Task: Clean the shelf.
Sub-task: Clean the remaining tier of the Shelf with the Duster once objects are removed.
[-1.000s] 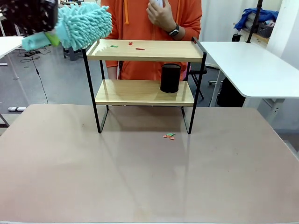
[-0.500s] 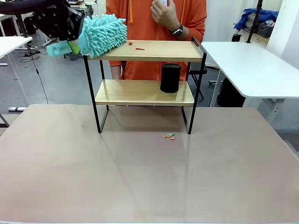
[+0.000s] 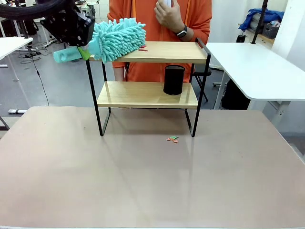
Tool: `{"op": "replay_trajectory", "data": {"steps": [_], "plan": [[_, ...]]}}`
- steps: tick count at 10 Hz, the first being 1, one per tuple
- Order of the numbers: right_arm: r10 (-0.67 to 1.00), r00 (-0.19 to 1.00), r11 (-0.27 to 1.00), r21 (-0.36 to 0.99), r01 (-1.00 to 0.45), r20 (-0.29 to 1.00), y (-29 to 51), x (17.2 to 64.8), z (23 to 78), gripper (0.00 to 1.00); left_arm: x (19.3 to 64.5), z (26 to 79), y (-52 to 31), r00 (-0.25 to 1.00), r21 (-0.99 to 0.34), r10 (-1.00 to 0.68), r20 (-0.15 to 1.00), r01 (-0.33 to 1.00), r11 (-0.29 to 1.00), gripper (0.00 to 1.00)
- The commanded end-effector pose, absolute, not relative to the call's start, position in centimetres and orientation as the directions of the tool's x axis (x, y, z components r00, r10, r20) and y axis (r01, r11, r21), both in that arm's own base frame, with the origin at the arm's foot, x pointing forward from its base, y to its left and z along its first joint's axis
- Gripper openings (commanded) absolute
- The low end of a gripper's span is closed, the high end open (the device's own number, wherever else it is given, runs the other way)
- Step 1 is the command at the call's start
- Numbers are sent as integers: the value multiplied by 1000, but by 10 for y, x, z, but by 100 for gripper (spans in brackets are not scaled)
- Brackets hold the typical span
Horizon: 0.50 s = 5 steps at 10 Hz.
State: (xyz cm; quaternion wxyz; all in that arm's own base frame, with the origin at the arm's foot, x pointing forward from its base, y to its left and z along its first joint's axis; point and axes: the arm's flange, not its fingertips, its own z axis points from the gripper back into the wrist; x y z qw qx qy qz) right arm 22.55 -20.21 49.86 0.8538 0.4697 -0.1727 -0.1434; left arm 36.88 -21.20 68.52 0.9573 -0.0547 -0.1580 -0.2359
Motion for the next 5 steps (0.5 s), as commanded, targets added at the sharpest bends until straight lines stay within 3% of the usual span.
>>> {"op": "replay_trajectory", "data": {"steps": [1, 4, 5], "plan": [[-402, 897, 512, 857, 53, 185, -201, 227, 499, 100, 361, 692, -200, 766, -81, -576, 284, 618, 782, 13], [-402, 897, 512, 857, 53, 185, -201, 227, 499, 100, 343, 698, -173, 440, -237, -889, 123, 883, 404, 13], [-402, 897, 512, 857, 53, 185, -201, 227, 499, 100, 340, 700, -167, 439, -231, -887, 141, 886, 401, 13]]}}
